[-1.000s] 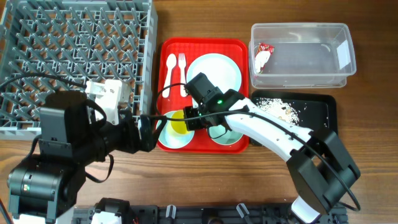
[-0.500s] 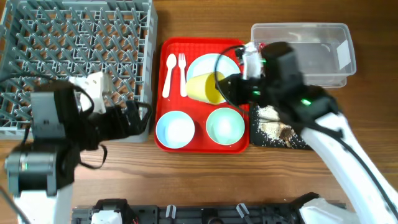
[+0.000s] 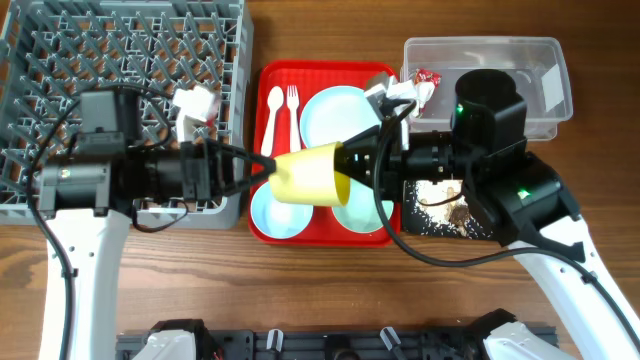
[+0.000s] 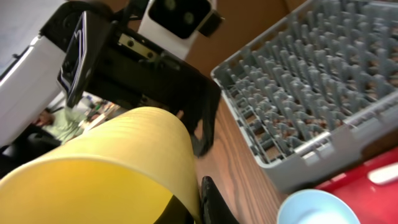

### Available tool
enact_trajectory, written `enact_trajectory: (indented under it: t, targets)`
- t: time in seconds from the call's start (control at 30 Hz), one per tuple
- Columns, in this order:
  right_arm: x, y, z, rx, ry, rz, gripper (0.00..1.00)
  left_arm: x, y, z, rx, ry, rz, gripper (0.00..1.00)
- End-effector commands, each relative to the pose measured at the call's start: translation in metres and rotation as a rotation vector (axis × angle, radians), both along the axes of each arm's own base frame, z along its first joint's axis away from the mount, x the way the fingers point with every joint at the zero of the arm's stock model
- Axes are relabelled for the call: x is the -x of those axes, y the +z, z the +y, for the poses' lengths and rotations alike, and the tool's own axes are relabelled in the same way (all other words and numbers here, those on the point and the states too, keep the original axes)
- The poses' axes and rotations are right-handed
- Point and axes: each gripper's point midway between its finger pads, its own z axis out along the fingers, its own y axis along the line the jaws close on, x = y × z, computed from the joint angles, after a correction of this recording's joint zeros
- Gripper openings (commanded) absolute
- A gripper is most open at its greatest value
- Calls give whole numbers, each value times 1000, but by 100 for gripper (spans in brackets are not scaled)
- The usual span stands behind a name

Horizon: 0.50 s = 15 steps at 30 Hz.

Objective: Sort waste into correct bins and load items into the dishwasher rack
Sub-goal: 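Hand the yellow cup from the right gripper to the left gripper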

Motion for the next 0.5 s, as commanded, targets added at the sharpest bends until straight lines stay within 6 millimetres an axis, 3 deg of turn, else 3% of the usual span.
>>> enact_trajectory:
  t: [0.0,0.27,0.37,0.47]
  targets:
    - [7,6,12,-38,71,17,4,21,17,-13,47,-87,-73,92]
    - [3,8,19,-51,68,13,4,33,17,-25,50,-150,-73,75]
    - [2,8,19,-50,62,12,4,33,17,-25,50,-150,-74,81]
    - [1,8,19,-49,57,13,4,33,17,-25,50,-150,-74,80]
